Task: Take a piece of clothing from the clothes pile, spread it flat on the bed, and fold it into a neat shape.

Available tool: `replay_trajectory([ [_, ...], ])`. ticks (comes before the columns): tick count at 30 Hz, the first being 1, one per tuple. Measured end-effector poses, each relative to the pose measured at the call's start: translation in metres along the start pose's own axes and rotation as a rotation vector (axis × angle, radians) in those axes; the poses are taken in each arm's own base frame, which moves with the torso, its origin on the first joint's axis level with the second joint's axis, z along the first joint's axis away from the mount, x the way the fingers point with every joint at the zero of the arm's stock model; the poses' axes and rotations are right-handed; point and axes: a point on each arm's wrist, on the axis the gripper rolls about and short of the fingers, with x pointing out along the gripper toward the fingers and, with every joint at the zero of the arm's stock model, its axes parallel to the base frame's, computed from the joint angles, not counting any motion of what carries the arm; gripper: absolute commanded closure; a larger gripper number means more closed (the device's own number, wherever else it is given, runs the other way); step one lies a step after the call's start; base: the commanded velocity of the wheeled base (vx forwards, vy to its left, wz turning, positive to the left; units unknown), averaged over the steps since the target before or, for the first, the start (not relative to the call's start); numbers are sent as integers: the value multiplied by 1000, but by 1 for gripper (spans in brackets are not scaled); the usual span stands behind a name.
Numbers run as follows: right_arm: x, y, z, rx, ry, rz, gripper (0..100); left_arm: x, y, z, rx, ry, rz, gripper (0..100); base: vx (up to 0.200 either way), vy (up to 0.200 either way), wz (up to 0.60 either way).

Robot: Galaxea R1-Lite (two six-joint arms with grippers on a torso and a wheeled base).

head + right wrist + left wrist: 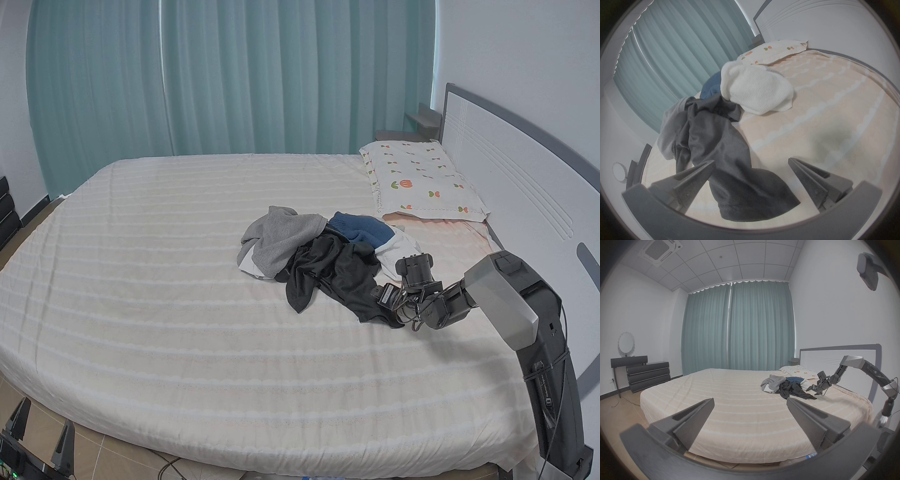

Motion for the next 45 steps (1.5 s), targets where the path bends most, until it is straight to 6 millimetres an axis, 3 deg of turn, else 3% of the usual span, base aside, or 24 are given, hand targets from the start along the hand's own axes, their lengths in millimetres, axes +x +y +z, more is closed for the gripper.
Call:
replay_trajectory([
  [7, 12, 3, -10, -9, 0, 10, 0, 0, 0, 0, 0, 0, 0, 0, 0, 0, 0],
  [8, 13, 3, -10, -10, -1, 10, 100, 0, 0, 0, 0, 0, 0, 0, 0, 0, 0],
  [19, 19, 3, -20, -12, 7, 20, 100, 0, 0, 0, 0, 0, 0, 0, 0, 0, 0],
  [26, 3, 0, -17, 58, 57, 55, 100, 0, 0, 0, 0, 0, 0, 0, 0, 0, 0],
  [37, -61, -13, -27, 154, 129, 236, 100, 0, 0, 0, 0, 0, 0, 0, 0, 0, 0],
  [45, -137, -16, -23, 165, 120, 400, 100, 0, 0, 0, 7, 0, -6, 0, 0, 0, 0],
])
